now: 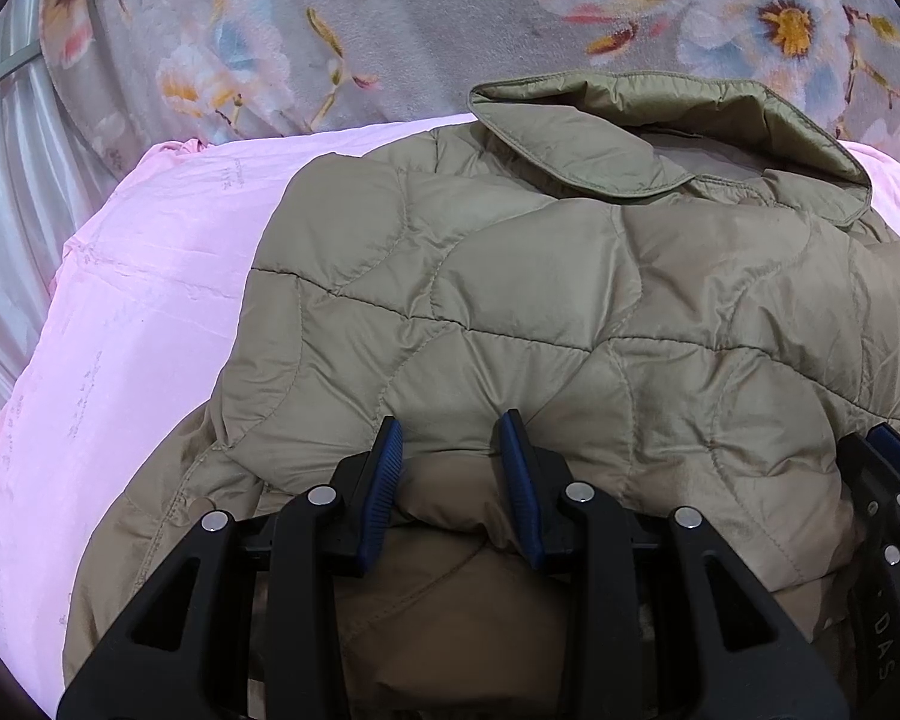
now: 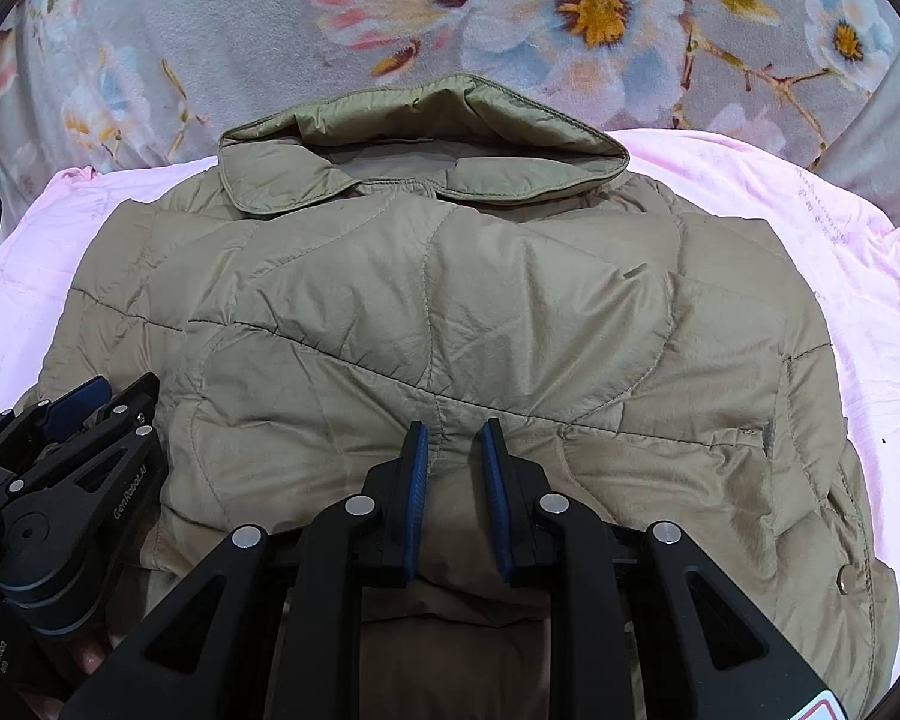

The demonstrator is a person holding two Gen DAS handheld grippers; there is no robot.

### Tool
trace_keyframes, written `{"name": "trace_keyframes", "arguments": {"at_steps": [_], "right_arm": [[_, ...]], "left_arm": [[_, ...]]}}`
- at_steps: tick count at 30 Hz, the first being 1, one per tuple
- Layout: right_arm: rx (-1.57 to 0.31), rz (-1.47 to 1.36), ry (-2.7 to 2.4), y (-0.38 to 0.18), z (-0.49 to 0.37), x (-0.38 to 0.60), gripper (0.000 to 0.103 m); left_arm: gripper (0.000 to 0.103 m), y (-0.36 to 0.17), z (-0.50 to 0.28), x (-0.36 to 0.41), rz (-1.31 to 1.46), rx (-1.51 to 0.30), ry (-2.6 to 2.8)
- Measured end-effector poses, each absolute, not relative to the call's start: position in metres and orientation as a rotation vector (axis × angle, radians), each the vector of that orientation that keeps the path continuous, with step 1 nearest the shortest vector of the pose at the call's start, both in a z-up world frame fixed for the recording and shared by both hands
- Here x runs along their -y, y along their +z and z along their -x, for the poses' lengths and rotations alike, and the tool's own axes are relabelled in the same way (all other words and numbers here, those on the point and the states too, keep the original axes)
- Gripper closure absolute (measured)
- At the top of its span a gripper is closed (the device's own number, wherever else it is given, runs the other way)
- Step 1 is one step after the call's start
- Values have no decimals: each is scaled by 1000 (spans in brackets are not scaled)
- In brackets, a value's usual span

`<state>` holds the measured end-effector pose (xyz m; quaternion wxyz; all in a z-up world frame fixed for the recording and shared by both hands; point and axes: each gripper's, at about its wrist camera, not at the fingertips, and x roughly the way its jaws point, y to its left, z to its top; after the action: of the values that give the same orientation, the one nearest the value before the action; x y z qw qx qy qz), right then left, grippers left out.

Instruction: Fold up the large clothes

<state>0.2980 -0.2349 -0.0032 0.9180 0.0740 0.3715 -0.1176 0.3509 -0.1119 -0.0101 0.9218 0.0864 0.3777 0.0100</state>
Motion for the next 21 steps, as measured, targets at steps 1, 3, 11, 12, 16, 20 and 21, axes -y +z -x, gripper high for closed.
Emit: {"name": "trace_keyframes", "arguments": {"at_steps": [1,3,11,12,16,20,21], "right_arm": [[-765,-154,-241,-3,-298,235,83],[-768,-157,-237,-3,-298,237,83],[-751,-304,-119,2,-295,258,64],[-749,-356,-88,8,-292,269,55],[-659,-365,-137,41,-286,297,43],[-627,-536,-110,49,-310,340,43],[-617,-609,-100,47,-320,356,43]], "left_arm": [[70,-10,-351,112,-181,-777,23],[70,-11,-351,112,-184,-780,25],[62,0,-355,90,-35,-804,-62],[59,7,-358,84,11,-825,-85],[43,42,-382,73,138,-815,-128],[40,58,-420,81,210,-819,-150],[40,57,-433,84,220,-821,-138]]}}
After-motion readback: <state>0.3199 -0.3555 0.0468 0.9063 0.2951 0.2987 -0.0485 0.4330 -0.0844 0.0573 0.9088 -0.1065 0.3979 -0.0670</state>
